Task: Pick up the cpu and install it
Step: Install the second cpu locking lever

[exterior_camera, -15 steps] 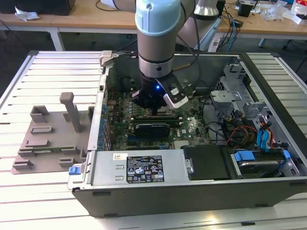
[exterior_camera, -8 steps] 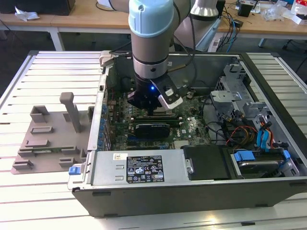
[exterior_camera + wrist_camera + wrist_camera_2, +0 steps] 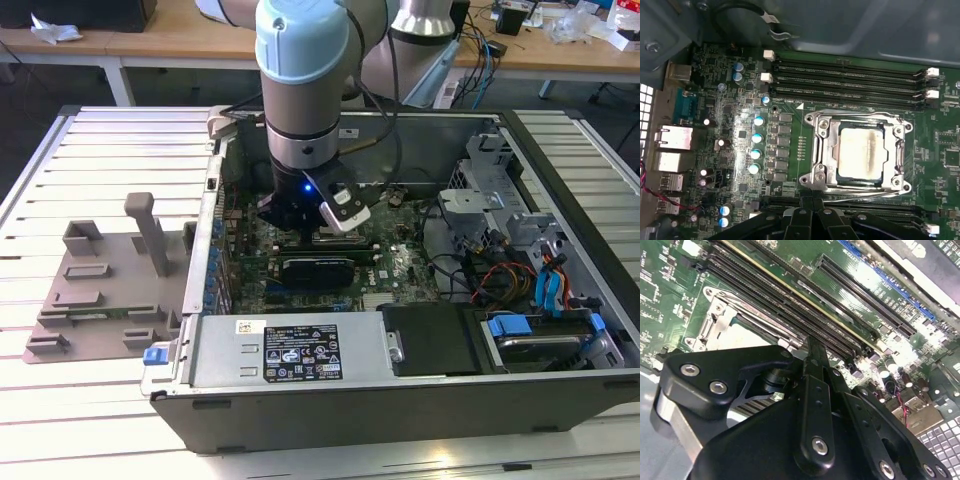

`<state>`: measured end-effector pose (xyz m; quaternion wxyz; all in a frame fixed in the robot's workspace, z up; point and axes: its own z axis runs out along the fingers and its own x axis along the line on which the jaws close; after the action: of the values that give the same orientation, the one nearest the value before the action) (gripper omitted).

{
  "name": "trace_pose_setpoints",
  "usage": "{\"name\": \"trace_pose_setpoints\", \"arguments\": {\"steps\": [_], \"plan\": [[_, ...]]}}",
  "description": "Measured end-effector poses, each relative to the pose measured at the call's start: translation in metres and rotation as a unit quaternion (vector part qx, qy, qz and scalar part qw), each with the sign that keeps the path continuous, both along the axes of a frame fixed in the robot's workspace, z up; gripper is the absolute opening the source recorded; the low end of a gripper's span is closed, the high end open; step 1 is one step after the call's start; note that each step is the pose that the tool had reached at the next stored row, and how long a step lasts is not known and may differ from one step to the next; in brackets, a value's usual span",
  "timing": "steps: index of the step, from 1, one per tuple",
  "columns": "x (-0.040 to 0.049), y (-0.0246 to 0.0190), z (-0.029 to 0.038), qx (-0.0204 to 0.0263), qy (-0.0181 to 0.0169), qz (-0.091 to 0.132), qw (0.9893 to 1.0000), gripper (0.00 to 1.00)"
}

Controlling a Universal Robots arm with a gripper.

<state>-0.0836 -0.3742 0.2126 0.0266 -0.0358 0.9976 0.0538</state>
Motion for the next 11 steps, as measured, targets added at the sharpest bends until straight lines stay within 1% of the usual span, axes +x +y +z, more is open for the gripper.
{"name": "trace_pose_setpoints", "arguments": {"steps": [3, 8, 9, 11], "plan": [[-0.0048, 0.0006, -0.0021, 0.0, 0.0, 0.0, 1.0, 0.11], [-0.0065, 0.0031, -0.0043, -0.0001, 0.0, 0.0, 1.0, 0.11], [-0.0066, 0.0042, -0.0056, -0.0001, 0.0001, 0.0, 1.0, 0.11], [-0.0066, 0.0092, -0.0081, -0.0001, 0.0, 0.0, 1.0, 0.11]]}}
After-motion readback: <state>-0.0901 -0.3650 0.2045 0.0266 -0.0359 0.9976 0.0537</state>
